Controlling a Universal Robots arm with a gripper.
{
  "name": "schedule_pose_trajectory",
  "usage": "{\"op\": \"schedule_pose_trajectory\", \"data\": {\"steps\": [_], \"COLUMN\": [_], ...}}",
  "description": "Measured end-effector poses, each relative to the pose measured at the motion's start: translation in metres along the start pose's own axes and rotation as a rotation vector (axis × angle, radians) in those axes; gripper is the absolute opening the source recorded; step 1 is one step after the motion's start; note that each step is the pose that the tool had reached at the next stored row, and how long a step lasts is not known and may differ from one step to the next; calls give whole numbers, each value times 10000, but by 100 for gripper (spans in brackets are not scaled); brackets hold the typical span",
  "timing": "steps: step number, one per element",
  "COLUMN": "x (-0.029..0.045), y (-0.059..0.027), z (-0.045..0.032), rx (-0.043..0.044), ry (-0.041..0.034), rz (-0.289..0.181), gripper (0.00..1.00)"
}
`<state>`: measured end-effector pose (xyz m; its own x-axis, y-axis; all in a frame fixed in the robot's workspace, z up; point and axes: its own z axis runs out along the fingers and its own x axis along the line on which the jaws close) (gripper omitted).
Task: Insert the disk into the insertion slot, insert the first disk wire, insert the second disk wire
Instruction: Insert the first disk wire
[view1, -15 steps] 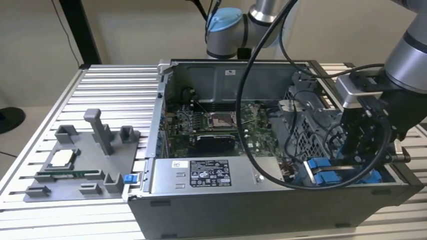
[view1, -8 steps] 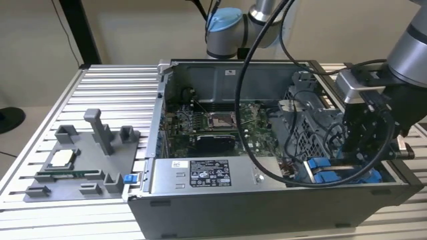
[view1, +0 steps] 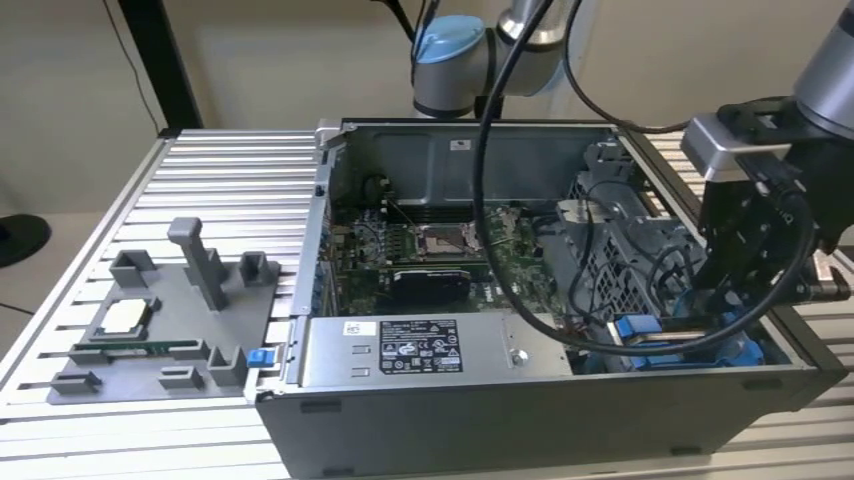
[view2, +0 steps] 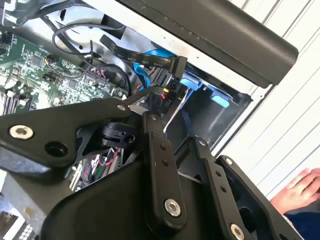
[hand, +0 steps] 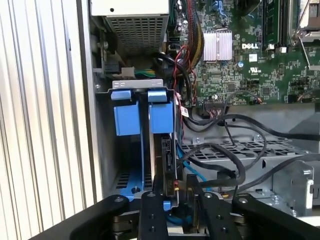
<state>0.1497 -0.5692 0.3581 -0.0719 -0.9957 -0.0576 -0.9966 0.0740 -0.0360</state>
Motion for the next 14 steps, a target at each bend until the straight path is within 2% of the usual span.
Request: {"op": "schedule_pose_trajectory", "data": {"steps": [4,7,9,14], "x": [-5,-8,-11,-19], "y": [-8,-26,-53,-148], "z": [-69,-116,-131,-139], "rx": [-28,-103,-204,-533], "ry": [1,7,15,38], "rz": [1,3,-1,-11], "gripper": [100,100,100,100]}}
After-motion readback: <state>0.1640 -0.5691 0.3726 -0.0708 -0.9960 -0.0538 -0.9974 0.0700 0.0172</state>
